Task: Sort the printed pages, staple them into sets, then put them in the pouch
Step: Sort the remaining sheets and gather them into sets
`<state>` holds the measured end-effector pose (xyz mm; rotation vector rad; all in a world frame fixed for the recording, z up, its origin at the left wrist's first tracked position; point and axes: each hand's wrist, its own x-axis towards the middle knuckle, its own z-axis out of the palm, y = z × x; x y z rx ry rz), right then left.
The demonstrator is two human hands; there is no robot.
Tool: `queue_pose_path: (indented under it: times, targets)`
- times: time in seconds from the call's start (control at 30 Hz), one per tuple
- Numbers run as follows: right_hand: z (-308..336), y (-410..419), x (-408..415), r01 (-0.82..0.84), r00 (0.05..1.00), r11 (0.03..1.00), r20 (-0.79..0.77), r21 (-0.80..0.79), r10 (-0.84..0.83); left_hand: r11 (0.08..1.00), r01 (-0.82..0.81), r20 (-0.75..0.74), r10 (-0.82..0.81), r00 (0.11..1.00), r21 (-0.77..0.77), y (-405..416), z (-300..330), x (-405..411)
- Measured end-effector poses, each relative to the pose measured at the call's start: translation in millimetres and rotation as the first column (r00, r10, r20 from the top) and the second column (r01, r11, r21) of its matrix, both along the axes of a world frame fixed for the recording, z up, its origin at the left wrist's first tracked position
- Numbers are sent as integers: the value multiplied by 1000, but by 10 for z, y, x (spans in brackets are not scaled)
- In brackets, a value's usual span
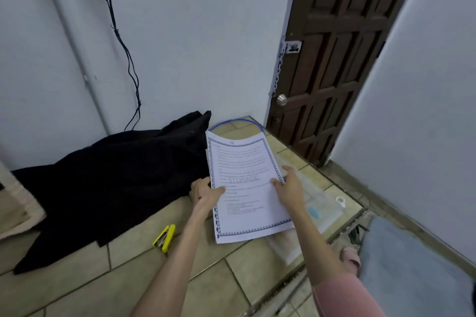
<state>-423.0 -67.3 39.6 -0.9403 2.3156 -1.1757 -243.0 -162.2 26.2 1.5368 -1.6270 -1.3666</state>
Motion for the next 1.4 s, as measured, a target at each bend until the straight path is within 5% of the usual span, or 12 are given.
queue_pose_path:
  times: [0.13, 0.3, 0.43, 0.57, 0.73, 0.9, 1.0, 1.17, 1.27, 1.4]
  targets:
    - [-178, -100, -110, -121, 991, 953, -19, 276, 132, 981, -26, -183, 62, 981, 191, -48, -67, -131]
    - [-214, -212, -203, -184, 978, 926, -37, 330, 208, 983, -113, -146, 134, 980, 148, -57, -125, -190]
    - [-212, -253, -275, -232, 970, 904, 16, 358, 242, 957, -45, -238, 116, 964, 286, -89, -138, -119]
    - [-223, -330, -263, -251, 967, 910, 34, 331, 254, 926, 59, -409, 107, 906, 374, 16, -61, -48]
    - [-209, -384, -157, -245, 969, 945, 66, 215, 236, 942, 93, -418, 53, 907, 322, 69, -54, 243]
    - [-85, -408, 173, -290, 943, 956, 154, -49, 294, 949, 91, -474, 67, 878, 302, 198, 77, 695]
    - [-57, -418, 572, -302, 903, 936, 260, -181, 342, 965, 51, -411, 62, 909, 257, 265, 137, 1036]
    - [-186, -260, 1137, -244, 941, 959, 204, -146, 270, 971, -51, -145, 87, 986, 234, 412, 158, 1492]
    - [-202, -107, 1234, -194, 943, 959, 231, -207, 240, 972, -43, -119, 71, 990, 230, 569, 126, 1566]
    - [-117, 58, 1447, -325, 814, 905, 407, -273, 415, 985, -175, -72, 175, 982, 8, 737, 94, 1678]
